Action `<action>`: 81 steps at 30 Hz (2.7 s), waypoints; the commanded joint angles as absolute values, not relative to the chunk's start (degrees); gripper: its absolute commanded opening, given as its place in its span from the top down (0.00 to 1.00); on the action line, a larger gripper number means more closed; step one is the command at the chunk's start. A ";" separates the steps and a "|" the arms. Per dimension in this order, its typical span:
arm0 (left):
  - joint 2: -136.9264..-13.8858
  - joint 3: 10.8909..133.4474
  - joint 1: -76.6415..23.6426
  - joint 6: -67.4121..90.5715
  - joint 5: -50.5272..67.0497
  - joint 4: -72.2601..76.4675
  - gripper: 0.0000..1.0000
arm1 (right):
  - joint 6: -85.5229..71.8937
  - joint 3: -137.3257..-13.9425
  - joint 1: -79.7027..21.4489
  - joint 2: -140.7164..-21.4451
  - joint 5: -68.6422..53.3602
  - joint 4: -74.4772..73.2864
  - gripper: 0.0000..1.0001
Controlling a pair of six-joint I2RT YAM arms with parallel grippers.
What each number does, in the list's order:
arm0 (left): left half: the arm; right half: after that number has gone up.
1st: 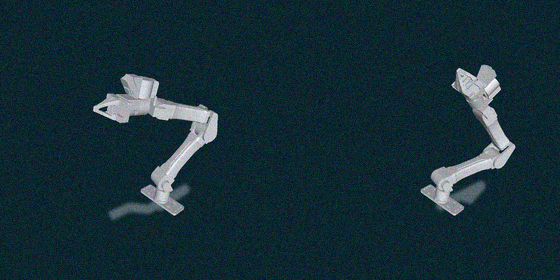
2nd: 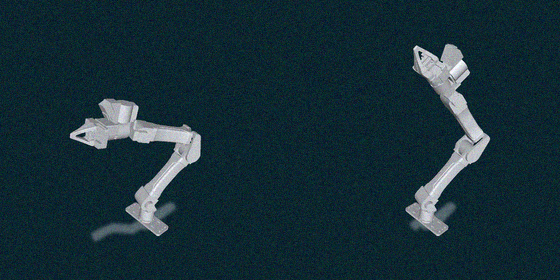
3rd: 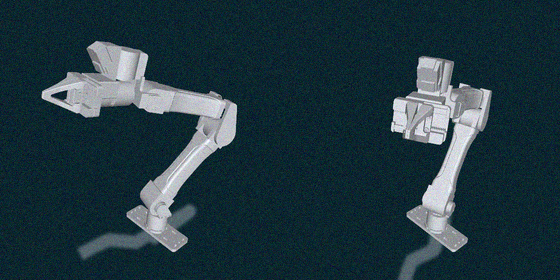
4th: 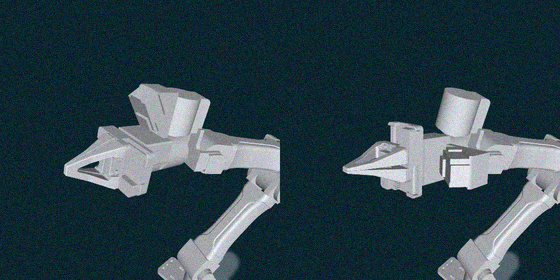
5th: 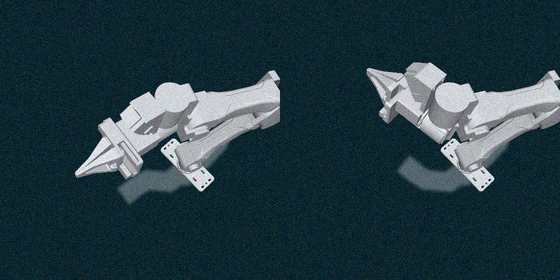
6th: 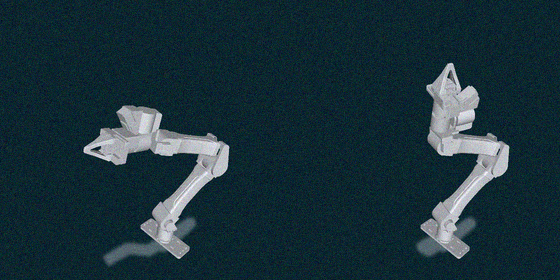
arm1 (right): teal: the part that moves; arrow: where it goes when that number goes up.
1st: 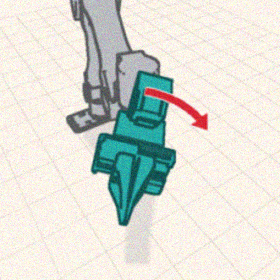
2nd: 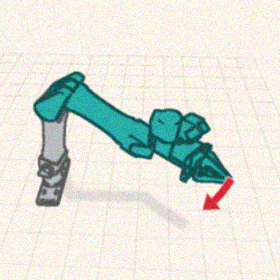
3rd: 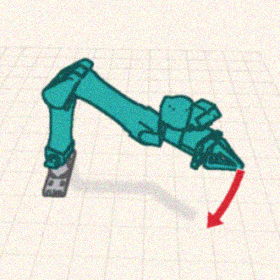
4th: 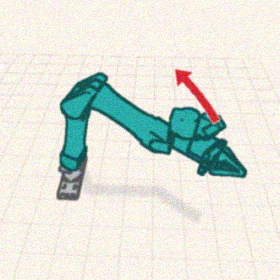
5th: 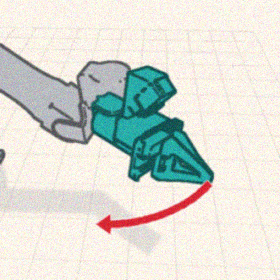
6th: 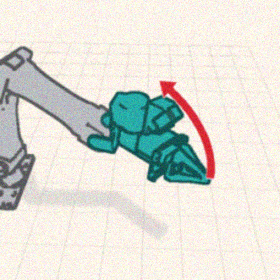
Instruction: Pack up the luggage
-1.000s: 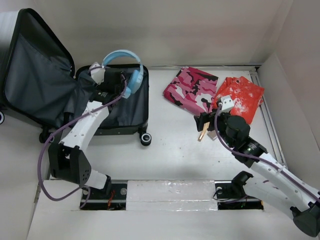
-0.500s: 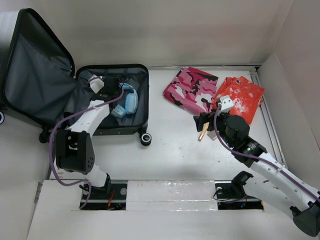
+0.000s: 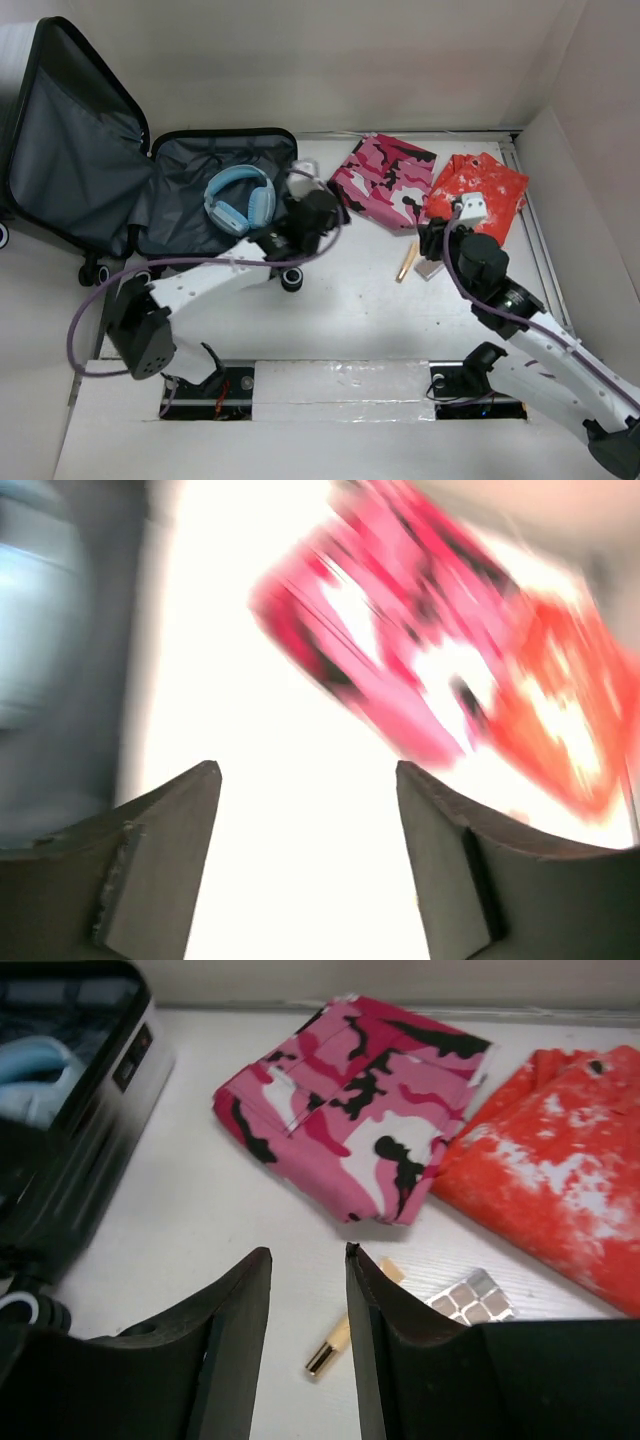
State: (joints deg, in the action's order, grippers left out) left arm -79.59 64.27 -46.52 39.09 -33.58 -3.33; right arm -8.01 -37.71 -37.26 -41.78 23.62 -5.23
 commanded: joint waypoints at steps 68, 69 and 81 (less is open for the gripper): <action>-63.56 38.67 -18.57 58.70 -33.30 0.36 0.90 | -8.88 -40.17 -38.41 -40.95 25.83 -7.47 0.48; -62.94 38.67 -17.76 58.71 -34.79 -0.17 0.90 | -8.88 -40.17 -38.41 -40.96 25.23 -6.86 0.48; -59.51 38.14 -20.20 52.06 -37.10 4.03 0.19 | -10.63 -39.64 -38.94 -44.04 27.85 -9.32 0.21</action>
